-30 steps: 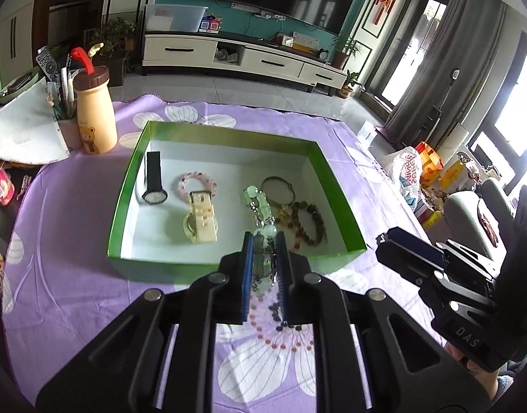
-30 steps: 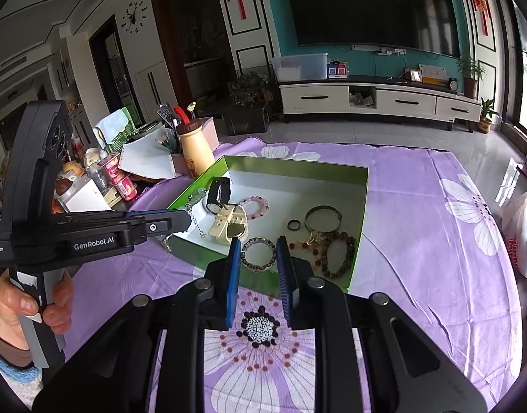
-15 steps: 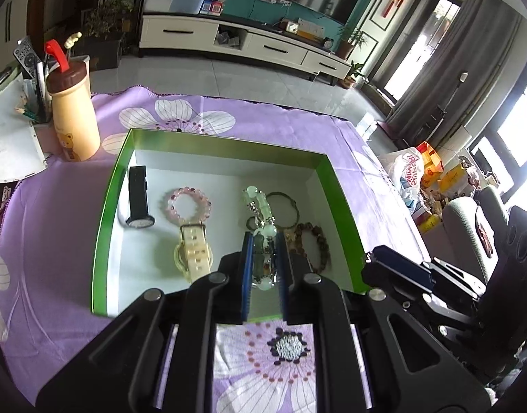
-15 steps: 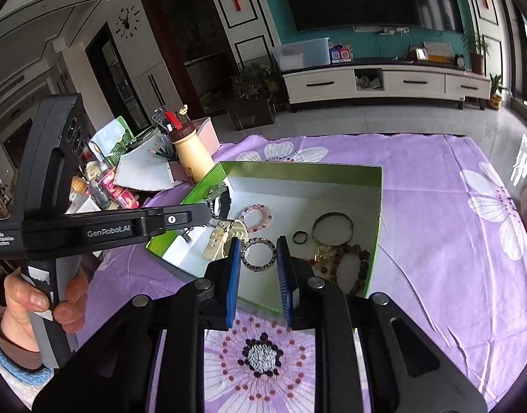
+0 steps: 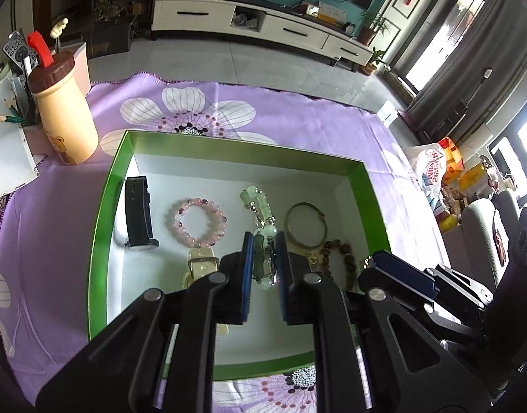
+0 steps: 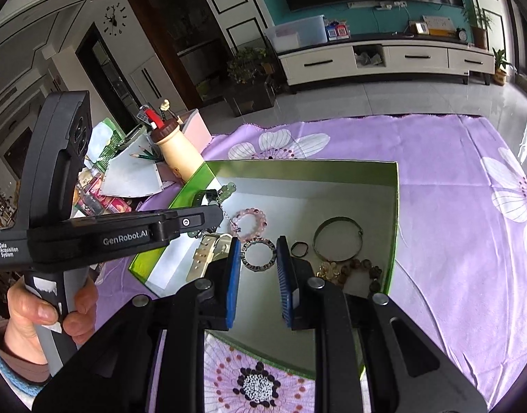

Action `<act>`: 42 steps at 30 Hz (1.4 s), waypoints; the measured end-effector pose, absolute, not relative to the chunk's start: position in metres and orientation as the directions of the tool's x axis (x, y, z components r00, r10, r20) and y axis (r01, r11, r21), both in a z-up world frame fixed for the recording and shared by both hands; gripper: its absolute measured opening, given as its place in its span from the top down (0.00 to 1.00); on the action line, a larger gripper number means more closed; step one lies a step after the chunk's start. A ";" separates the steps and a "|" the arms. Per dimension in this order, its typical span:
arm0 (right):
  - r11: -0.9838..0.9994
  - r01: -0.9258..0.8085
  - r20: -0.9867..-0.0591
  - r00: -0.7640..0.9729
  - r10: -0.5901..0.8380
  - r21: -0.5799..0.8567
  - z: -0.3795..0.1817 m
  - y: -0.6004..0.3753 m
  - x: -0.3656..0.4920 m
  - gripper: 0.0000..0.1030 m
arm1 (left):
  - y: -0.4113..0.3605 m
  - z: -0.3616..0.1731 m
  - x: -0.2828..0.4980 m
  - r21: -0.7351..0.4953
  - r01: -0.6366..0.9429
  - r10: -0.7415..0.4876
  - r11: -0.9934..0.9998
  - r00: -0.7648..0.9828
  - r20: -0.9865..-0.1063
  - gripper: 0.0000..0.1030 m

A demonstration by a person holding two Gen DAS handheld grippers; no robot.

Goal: Organize jewelry
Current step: 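Carry the green bracelet with the left tool while the right tool carries the silver ring over the box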

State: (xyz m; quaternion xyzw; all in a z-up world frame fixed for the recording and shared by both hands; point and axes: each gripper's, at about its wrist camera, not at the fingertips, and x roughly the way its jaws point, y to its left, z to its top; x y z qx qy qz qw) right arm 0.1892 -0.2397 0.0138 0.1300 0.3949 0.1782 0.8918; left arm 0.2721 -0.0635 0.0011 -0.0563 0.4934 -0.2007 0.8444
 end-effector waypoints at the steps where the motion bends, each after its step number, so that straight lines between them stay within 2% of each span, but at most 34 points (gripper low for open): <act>1: 0.902 -0.213 -0.662 0.620 0.422 0.375 0.013 -0.240 0.192 0.80 | -0.064 -0.001 0.275 -0.295 0.279 -0.393 0.914 0.428 -0.814 0.88; 16: 0.898 -0.178 -0.722 0.541 0.431 0.403 -0.012 -0.236 0.216 0.80 | -0.066 -0.017 0.298 -0.282 0.239 -0.358 0.929 0.384 -0.851 0.88; 42: 0.896 -0.165 -0.756 0.486 0.438 0.413 -0.027 -0.224 0.236 0.80 | -0.067 -0.031 0.315 -0.247 0.218 -0.311 0.944 0.345 -0.885 0.88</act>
